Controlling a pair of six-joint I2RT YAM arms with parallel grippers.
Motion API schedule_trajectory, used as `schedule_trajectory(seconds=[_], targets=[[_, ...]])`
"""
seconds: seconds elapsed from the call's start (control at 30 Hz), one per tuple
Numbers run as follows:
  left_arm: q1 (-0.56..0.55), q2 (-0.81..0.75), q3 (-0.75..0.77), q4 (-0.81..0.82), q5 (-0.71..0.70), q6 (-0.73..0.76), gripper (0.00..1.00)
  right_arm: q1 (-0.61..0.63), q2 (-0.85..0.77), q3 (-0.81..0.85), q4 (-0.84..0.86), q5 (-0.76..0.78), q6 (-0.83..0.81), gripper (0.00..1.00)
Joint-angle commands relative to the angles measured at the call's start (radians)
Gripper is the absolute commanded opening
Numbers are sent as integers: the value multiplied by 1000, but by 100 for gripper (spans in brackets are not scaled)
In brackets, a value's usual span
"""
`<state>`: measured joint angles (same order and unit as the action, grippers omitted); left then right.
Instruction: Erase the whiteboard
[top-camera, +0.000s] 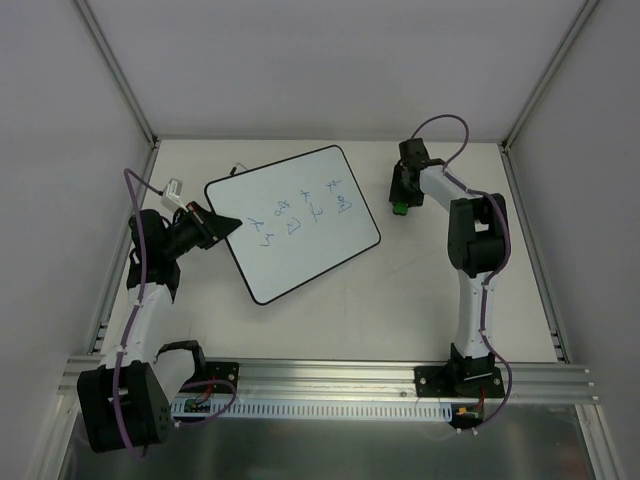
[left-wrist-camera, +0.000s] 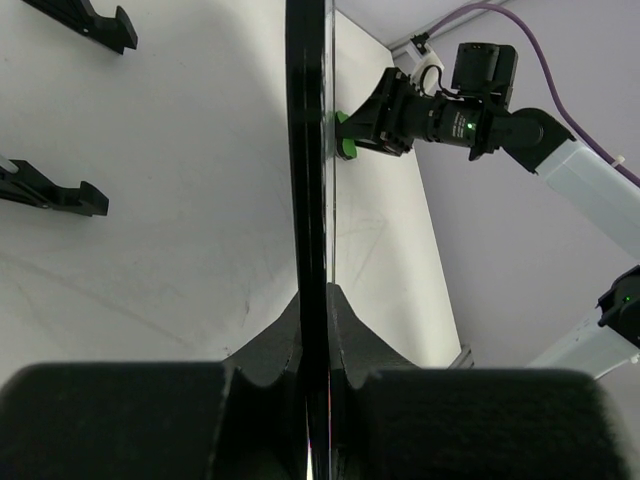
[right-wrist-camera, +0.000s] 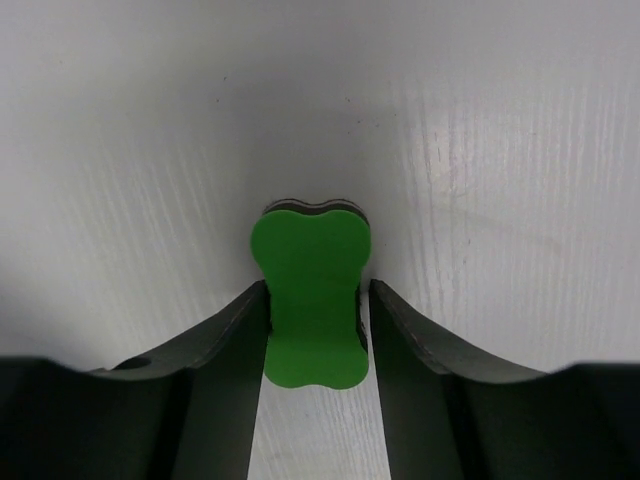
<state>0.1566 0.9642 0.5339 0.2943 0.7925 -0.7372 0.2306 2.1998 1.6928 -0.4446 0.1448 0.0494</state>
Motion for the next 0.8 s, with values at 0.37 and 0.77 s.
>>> schedule_trajectory(seconds=[0.37,0.77], targets=[[-14,-9,74,-76,36,163,0,27,-195,-79,7,-59,-42,0],[-43,2,123,-139,10,243,0,298,-448,-185,196,-215,-56,0]])
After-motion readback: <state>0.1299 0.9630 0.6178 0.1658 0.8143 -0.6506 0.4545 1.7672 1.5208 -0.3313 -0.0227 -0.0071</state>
